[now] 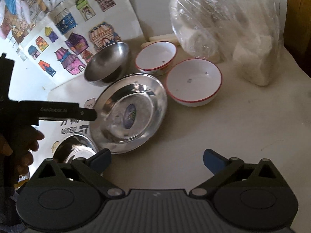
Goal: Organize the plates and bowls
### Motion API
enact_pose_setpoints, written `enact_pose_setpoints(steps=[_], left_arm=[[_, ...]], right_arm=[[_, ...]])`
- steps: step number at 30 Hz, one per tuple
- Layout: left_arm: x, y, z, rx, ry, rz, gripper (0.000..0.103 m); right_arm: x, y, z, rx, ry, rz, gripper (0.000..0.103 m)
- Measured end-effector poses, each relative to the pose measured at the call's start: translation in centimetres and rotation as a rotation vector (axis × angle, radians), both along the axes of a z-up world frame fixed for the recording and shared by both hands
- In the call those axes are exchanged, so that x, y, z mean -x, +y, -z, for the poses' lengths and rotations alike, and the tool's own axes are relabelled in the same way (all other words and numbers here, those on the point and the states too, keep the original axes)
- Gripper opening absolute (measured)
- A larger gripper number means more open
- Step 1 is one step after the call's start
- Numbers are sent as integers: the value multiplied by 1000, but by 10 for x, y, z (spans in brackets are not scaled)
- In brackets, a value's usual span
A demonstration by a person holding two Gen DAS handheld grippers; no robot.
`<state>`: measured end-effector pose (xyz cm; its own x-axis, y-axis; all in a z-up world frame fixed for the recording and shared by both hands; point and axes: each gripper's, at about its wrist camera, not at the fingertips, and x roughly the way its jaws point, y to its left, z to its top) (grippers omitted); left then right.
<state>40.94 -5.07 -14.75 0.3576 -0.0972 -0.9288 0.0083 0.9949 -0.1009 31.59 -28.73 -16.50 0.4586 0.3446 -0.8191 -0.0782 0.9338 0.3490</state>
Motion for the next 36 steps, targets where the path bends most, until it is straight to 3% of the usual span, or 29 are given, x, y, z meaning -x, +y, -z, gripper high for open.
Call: enact_pose_setpoints(steps=[5,14,23,31,36], left_arm=[[-12,-9,9,23,-21,3,102],[-22,-14,22,1,20,-2,102],[-29,-18,25,-36,33,-4,102],[-26,-18,26,4,56,-10,83],[-23,-19,23,36,51,2,71]], right_arm=[[-14,-8,7,-14,9,-11,103],[-38,-1,17,-18,7,-39,102],[-48,7,23,-17,29,-55,82],[-49,11,27,-18,40,-65,62],[-47,11,27,-29,42,-57,55]])
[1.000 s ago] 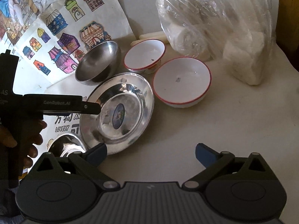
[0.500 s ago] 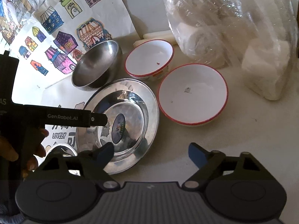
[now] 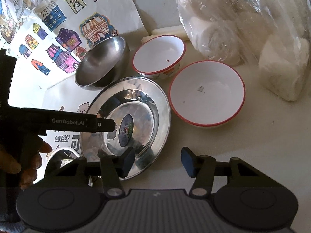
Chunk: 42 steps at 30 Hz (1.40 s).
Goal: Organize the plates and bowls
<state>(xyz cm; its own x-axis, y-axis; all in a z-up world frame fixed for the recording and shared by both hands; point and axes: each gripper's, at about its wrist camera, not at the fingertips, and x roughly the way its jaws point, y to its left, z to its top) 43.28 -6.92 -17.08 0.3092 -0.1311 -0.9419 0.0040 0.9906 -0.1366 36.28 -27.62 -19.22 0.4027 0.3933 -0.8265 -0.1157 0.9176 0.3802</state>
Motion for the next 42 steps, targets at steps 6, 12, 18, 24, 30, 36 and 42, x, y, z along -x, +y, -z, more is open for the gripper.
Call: enact_pose_setpoints(steps=[6,12,18,24,30,36,42], left_arm=[[1,4,-6,40,-6,-14,46],[7,10,-10,68,3,-24,36],[22,5,-14,98,24,9,31],[34,-7,-18,134,34,67,32],[44,-26,-18,144,45,138,32],[57,-38,-19,172,47,190,31],[71,-39,-27,198,33,224,31]], right_arm=[[4,-2,1,-19,9,18,36],[10,-4,0,-21,17,30,25],[27,-15,-4,-9,30,50,23],[50,-27,-7,7,41,84,23],[75,-37,-13,22,45,130,23],[95,-46,-19,44,44,177,23],[110,-49,-28,67,22,202,23]])
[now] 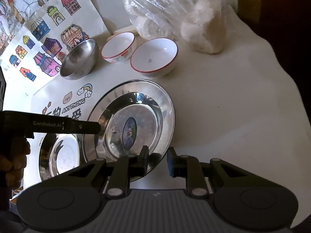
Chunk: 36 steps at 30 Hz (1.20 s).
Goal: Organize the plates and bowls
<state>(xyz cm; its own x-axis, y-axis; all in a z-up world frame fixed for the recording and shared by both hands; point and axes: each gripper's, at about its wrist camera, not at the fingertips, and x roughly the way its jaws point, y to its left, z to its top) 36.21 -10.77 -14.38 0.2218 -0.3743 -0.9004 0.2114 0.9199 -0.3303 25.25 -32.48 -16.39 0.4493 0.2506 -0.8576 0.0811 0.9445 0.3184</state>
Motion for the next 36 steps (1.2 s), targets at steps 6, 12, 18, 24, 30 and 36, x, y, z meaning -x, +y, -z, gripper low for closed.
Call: enact_pose_setpoints(steps=[6,12,18,24,30,36], left_arm=[[8,11,-11,16,-26,-6,31],[16,34,-28,27,-71,-38,31],[24,65,-36,25,-90,-110,31],[38,97,-39,13,-97,-198,31],[54,122,-38,-5,-93,-278,31],[69,144,-36,-19,-89,-330,31]], right_arm=[[9,11,-12,23,-39,-21,23],[11,28,-28,32,-84,-67,23],[5,54,-36,32,-110,-142,23],[-3,83,-39,27,-121,-238,23],[-11,109,-37,23,-115,-326,23],[-14,132,-35,18,-96,-399,23]])
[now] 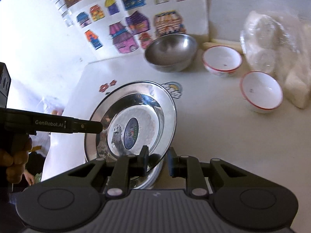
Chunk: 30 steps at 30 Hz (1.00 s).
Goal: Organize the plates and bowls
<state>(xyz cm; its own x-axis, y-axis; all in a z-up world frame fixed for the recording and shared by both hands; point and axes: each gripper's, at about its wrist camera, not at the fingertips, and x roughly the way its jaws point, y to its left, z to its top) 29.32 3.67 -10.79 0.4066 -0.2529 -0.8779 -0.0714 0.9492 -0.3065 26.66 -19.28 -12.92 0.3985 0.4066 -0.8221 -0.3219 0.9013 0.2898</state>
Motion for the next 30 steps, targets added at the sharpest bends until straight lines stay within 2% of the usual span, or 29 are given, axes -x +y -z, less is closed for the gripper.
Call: enact_pose_setpoints(steps=[11,30], left_arm=[[13,12,9,-11,31,-15,32],[15,6,19,-75,70,28,32]], right_arm=[[-2,15,10,22,54,-50,23],[-13,22,18,40,156,-73,23]])
